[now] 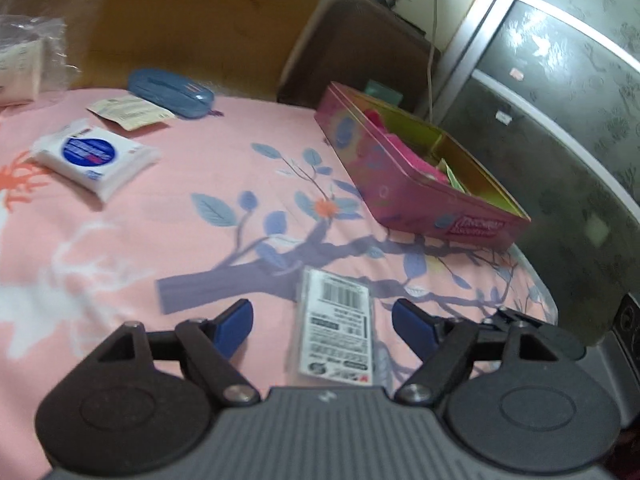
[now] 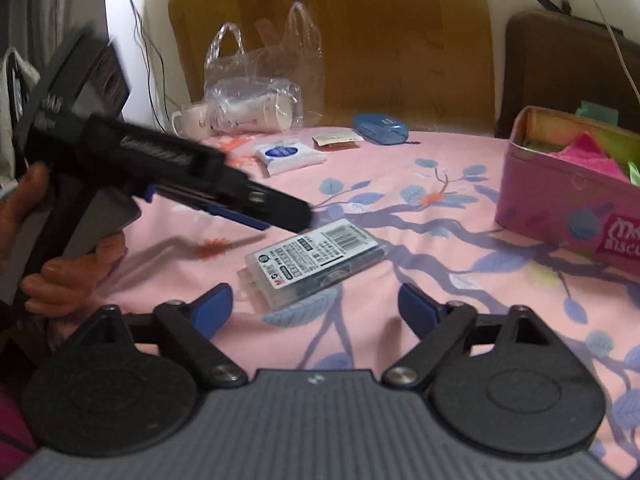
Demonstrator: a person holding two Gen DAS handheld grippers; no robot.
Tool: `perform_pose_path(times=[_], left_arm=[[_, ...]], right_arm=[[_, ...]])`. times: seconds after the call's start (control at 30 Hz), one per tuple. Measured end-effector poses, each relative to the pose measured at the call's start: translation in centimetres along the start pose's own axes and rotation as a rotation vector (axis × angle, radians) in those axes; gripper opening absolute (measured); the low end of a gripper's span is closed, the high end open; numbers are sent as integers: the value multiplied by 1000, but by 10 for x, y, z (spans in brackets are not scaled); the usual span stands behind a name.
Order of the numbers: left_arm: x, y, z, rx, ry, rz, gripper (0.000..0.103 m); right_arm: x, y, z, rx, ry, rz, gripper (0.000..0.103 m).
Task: Organize soft objects
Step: 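Reach the left tool to the grey pen box and grasp it, then carry the pen box into the tin and release it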
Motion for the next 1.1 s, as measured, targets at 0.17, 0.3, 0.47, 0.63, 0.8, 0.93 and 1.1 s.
perform_pose_path(times=[0.17, 0.3, 0.47, 0.63, 0.8, 0.93, 1.1], left_arm=[[-16, 4, 15, -57, -53, -20, 50], [-3, -10, 23, -48, -43, 15, 50], [7, -64, 71, -151, 1, 83, 50], [-25, -121, 129, -283, -8, 119, 50], [-78, -157, 153, -279, 3, 83, 54], [-100, -164, 156, -263, -115, 99, 62], [-57, -143, 126, -223, -68, 167, 63]], right_arm=[[-20, -5, -10, 18, 46, 6, 64], [-7, -10, -5, 17, 83, 103, 64], [31, -27, 18, 35, 260, 267, 64], [53, -45, 83, -83, 357, 337, 62], [41, -56, 141, -196, 396, 306, 58], [20, -61, 165, -258, 561, 259, 58], [34, -47, 161, -349, 531, 355, 59]])
Point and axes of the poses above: each gripper's, at about its wrist camera, not at the fingertips, and x roughly against the way its jaws point, z to its right, y to its underside, the point moved 2 cm from there along -x, roughly the way its jaws point, and after that the axes turned 15 degrees about -z, right-handed, at the moved point
